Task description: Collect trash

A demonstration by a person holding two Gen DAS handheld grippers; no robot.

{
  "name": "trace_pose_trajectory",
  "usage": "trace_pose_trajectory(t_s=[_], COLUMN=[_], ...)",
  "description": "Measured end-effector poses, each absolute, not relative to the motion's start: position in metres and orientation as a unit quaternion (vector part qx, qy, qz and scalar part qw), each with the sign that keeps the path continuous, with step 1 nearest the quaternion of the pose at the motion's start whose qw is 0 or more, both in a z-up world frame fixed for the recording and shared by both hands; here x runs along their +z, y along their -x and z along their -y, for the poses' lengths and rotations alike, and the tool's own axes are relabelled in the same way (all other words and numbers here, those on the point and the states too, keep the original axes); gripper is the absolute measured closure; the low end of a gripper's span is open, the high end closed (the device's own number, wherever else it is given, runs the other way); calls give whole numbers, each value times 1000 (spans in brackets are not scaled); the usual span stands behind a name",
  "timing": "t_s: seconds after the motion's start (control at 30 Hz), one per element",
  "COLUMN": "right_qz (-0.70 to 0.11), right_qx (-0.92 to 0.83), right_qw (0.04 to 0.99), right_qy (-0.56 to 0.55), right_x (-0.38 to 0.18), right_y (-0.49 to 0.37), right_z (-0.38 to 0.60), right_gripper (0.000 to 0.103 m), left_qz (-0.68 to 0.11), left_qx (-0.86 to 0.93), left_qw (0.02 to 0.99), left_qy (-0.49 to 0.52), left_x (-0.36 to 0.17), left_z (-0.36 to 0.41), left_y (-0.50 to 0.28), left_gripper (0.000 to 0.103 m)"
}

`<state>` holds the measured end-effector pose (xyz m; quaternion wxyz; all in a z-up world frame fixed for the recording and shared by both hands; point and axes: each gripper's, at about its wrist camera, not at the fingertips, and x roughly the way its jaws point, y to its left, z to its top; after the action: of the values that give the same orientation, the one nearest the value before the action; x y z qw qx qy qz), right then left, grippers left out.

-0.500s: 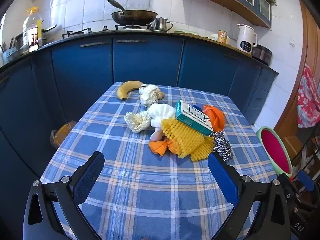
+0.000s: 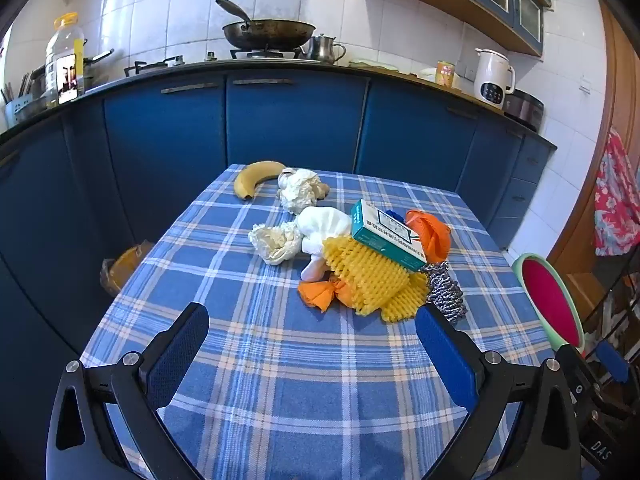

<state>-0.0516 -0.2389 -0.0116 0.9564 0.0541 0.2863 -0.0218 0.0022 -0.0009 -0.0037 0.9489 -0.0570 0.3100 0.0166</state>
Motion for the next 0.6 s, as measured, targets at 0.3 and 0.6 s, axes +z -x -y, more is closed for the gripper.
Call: trace_pose_trajectory(t_s=[0.3,0.6], right_qz=[-286,-287], right_qx=[-21,-22], right_qw=[956,956], right_qy=[-55,-55], right_x=[-12,-13], right_y=[53,51], right_z=[241,240], right_gripper=[1,1], left_qz=[-310,-311], left_qx=[16,16], left_qw=[949,949], left_qy=[57,57], left_x=[-3,-3], left_z=[1,1], left_y=[-2,-2], left_gripper=[0,0])
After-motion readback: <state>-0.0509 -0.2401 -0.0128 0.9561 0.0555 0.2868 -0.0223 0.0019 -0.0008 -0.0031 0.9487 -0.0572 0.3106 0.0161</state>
